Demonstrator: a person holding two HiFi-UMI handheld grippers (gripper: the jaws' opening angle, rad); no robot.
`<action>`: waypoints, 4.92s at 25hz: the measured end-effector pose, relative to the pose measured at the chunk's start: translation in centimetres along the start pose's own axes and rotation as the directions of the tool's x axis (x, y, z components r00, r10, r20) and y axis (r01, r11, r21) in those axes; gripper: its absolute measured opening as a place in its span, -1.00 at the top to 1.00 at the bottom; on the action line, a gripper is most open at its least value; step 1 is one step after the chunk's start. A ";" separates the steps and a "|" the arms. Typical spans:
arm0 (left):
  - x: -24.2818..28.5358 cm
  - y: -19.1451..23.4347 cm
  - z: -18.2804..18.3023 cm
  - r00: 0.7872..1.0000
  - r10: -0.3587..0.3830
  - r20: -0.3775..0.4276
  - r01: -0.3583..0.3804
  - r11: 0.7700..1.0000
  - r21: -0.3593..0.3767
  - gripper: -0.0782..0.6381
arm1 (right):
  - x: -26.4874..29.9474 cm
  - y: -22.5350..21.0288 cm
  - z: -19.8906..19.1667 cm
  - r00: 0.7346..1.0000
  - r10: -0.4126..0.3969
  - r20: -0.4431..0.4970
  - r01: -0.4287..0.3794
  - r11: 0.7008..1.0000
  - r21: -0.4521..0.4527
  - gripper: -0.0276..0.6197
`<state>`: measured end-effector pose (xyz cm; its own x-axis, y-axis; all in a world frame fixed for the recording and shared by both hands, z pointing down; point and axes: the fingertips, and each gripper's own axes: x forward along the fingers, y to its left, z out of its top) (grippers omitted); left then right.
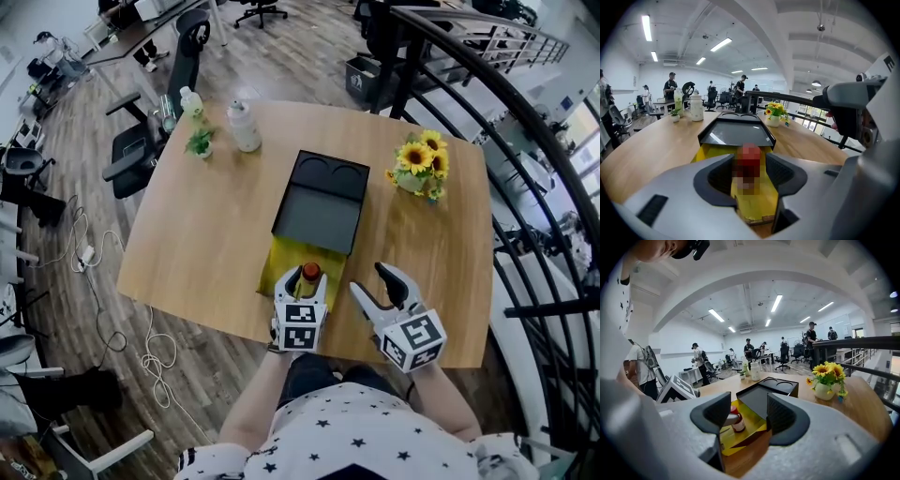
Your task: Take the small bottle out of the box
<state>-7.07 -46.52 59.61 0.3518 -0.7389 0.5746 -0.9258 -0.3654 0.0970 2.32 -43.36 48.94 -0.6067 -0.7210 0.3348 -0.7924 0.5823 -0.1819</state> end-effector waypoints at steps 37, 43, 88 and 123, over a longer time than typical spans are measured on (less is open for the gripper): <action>-5.9 -1.8 1.5 0.990 0.050 0.132 -0.052 0.999 0.011 0.40 | -4.7 2.8 -1.2 0.999 -0.014 0.036 0.014 1.000 -0.021 0.22; -8.6 -3.1 1.6 0.982 0.067 0.177 -0.069 0.998 0.008 0.40 | -7.0 3.9 -1.8 0.998 -0.006 0.058 0.007 0.999 -0.031 0.22; -30.6 -13.8 -1.6 0.892 0.076 0.445 -0.080 0.997 -0.011 0.40 | -23.3 11.0 -5.7 0.975 -0.088 0.203 0.110 0.989 -0.099 0.89; -29.1 -12.7 -0.5 0.892 0.081 0.446 -0.082 0.997 -0.016 0.40 | -21.4 10.4 -4.9 0.983 -0.064 0.173 0.090 0.985 -0.145 0.90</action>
